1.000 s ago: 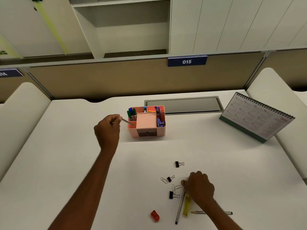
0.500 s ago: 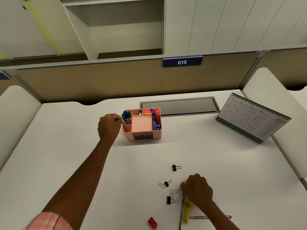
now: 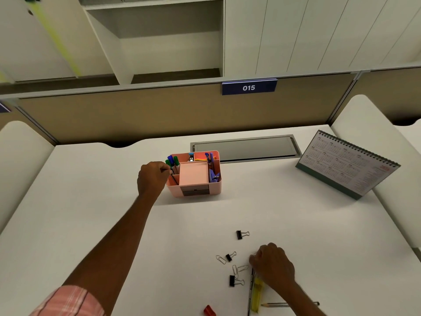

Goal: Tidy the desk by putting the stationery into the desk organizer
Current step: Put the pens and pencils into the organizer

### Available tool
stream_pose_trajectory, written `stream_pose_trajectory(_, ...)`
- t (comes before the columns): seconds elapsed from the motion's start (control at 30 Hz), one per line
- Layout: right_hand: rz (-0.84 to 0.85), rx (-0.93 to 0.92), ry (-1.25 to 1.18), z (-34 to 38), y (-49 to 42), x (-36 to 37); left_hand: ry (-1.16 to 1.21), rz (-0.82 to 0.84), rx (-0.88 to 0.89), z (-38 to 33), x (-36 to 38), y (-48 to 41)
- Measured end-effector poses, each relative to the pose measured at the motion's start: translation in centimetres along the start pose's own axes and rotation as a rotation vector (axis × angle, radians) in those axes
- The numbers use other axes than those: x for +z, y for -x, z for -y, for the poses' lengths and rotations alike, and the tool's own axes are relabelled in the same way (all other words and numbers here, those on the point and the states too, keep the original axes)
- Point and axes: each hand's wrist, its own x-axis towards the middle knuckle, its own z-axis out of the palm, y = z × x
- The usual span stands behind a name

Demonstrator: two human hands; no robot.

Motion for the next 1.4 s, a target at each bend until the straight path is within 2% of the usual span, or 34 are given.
stream_pose_trajectory(0.2,0.009,0.010,0.004,-0.1,0.0,0.1,0.010,0.009,-0.004,-0.3,0.3,-0.1)
stream_pose_trajectory(0.53,0.039,0.041,-0.125,-0.5,-0.4,-1.2,0.082,-0.160,-0.118,-0.6,0.0,1.8)
stream_pose_trajectory(0.63,0.033,0.040,-0.191,-0.5,-0.5,-1.9,0.178,-0.150,-0.109,-1.7,0.2,4.1)
stream_pose_trajectory(0.7,0.012,0.026,-0.233,-0.3,-0.4,-2.5,0.358,-0.022,-0.117,-2.6,0.6,7.1)
stream_pose_trajectory(0.8,-0.020,-0.030,-0.286,0.6,-0.1,-3.4,0.649,0.340,-0.180,-4.7,1.6,12.8)
stream_pose_trajectory(0.9,-0.047,-0.094,-0.327,1.8,0.4,-4.3,0.696,0.653,-0.120,-6.7,3.0,18.1)
stream_pose_trajectory(0.97,-0.068,-0.144,-0.345,2.5,0.6,-4.8,0.675,0.754,-0.082,-7.7,3.6,20.5)
stream_pose_trajectory(1.07,-0.087,-0.217,-0.392,3.5,1.2,-5.5,0.664,0.724,-0.020,-8.5,3.9,22.4)
stream_pose_trajectory(1.27,-0.083,-0.298,-0.527,4.1,2.3,-6.7,0.663,0.556,0.006,-8.6,2.9,22.4)
stream_pose_trajectory(1.4,-0.047,-0.260,-0.481,3.1,2.8,-6.1,0.736,0.430,-0.086,-7.8,1.8,20.9)
